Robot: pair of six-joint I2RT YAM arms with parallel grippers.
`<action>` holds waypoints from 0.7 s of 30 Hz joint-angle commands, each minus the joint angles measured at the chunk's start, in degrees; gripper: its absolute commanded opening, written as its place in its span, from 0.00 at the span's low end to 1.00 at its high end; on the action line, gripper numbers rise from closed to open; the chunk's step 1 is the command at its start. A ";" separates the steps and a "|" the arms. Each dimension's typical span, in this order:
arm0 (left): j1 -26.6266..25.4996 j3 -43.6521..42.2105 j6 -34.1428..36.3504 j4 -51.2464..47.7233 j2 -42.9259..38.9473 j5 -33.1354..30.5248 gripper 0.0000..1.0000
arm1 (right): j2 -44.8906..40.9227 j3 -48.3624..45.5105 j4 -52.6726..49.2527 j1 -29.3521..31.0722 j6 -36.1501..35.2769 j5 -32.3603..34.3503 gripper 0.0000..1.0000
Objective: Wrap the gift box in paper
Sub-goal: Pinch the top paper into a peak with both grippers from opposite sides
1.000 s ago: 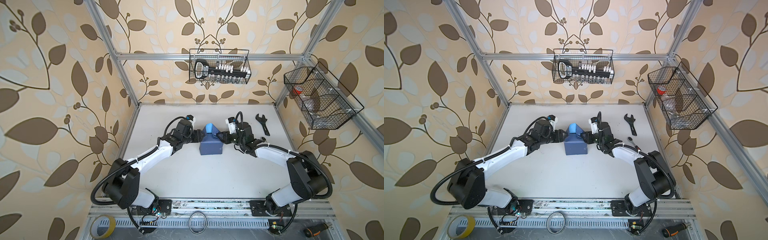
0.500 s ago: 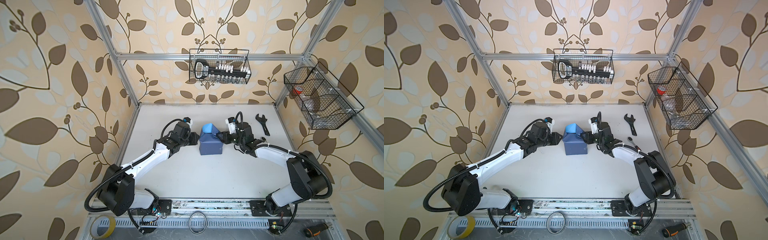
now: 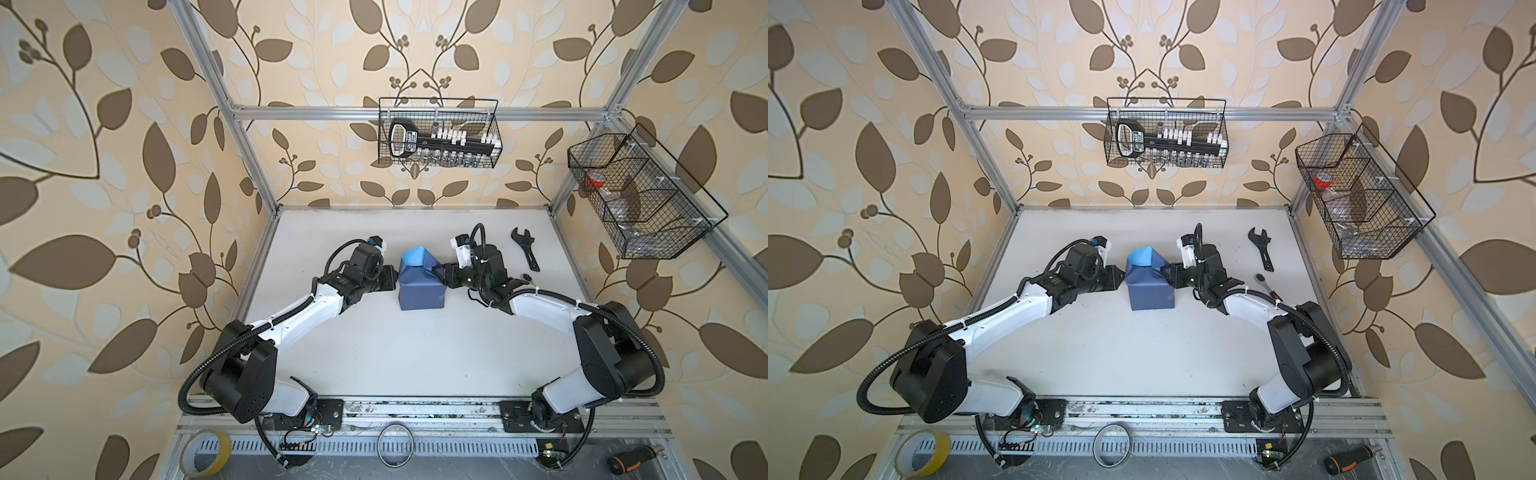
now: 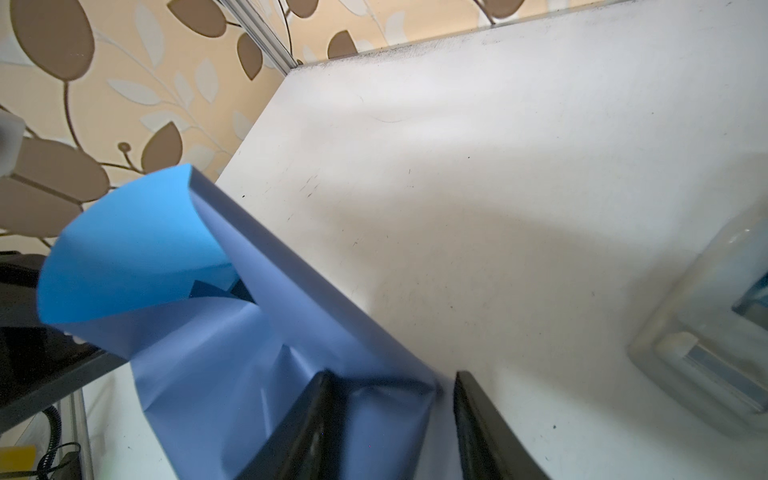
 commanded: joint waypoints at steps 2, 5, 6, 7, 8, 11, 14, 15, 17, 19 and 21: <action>-0.50 1.10 0.75 2.71 0.11 1.98 0.20 | 0.88 -1.96 -4.28 0.71 -0.80 0.00 0.49; -1.01 1.17 0.65 3.31 0.69 2.45 0.20 | 1.09 -1.96 -4.22 0.71 -0.95 0.11 0.49; -1.13 1.27 0.55 3.41 0.95 2.54 0.20 | 1.15 -1.92 -4.20 0.71 -0.78 -0.05 0.49; -1.25 1.40 0.48 3.50 1.24 2.73 0.20 | 1.20 -1.91 -4.11 0.71 -0.71 -0.17 0.49; -1.46 1.61 0.54 3.60 1.51 2.98 0.20 | 1.34 -1.88 -3.97 0.71 -0.58 -0.18 0.49; -1.95 2.09 0.73 3.60 1.97 3.09 0.20 | 1.47 -2.07 -3.77 0.79 -0.47 -0.26 0.49; -2.10 2.54 0.87 3.69 1.97 3.17 0.21 | 1.60 -2.05 -3.66 0.77 -0.45 -0.40 0.49; -2.10 2.67 1.00 3.60 1.97 3.10 0.23 | 1.54 -2.05 -3.64 0.78 -0.45 -0.45 0.49; -2.09 3.02 1.09 3.62 3.95 3.18 0.26 | 1.59 -2.18 -3.66 0.87 -0.45 -0.45 0.49; -2.10 3.32 1.29 3.83 4.10 3.18 0.30 | 1.56 -2.21 -3.62 0.88 -0.47 -0.45 0.49; -2.03 3.74 1.69 3.78 4.36 3.37 0.32 | 1.52 -2.25 -3.58 0.88 -0.51 -0.45 0.49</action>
